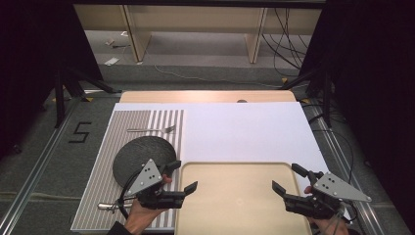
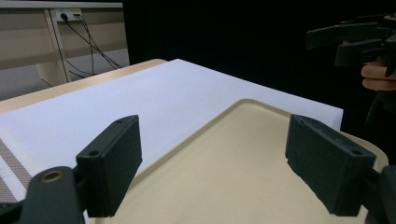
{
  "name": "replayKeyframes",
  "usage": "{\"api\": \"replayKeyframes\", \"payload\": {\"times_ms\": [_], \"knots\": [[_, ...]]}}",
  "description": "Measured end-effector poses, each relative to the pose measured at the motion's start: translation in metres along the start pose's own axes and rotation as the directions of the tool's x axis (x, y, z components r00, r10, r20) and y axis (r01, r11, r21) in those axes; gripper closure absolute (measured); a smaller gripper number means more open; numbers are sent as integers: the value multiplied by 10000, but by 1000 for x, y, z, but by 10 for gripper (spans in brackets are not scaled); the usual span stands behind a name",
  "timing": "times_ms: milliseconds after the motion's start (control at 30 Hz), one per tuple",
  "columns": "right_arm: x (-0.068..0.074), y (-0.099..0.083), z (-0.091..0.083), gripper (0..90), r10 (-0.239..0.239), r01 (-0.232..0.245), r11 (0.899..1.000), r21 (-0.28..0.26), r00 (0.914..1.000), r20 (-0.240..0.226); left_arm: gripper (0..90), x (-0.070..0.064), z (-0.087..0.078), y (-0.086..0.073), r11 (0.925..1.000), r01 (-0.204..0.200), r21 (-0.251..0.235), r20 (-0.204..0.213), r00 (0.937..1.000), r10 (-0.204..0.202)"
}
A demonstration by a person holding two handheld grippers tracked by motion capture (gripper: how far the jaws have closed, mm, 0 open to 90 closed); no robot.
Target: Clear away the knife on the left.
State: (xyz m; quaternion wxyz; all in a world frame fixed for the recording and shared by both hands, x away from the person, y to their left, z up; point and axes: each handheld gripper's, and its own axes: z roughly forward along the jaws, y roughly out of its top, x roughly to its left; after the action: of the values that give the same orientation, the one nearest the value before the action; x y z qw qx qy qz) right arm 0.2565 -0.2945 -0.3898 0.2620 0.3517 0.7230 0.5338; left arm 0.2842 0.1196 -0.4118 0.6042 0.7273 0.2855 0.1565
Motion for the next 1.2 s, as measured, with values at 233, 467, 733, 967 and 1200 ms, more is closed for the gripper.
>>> {"api": "replayKeyframes", "payload": {"times_ms": [233,467,733,967,1200], "knots": [[-2,-1,0,185,26,-27,10000,5,10000,19,182,-1,2,1,9999,-127,98,46,9999,126],[-3,-1,1,185,24,-24,10000,-3,10000,-5,182,0,3,1,9996,-74,260,82,9999,72],[-5,-2,2,185,102,-102,9999,31,9999,-21,178,5,3,3,9989,232,418,402,9989,-249],[-4,-1,0,185,94,-94,10000,-11,10000,8,185,12,-2,3,9964,641,562,367,9971,-662],[-4,-1,-1,185,68,-68,10000,3,10000,38,189,12,-2,6,9863,-89,1646,365,9993,29]]}}
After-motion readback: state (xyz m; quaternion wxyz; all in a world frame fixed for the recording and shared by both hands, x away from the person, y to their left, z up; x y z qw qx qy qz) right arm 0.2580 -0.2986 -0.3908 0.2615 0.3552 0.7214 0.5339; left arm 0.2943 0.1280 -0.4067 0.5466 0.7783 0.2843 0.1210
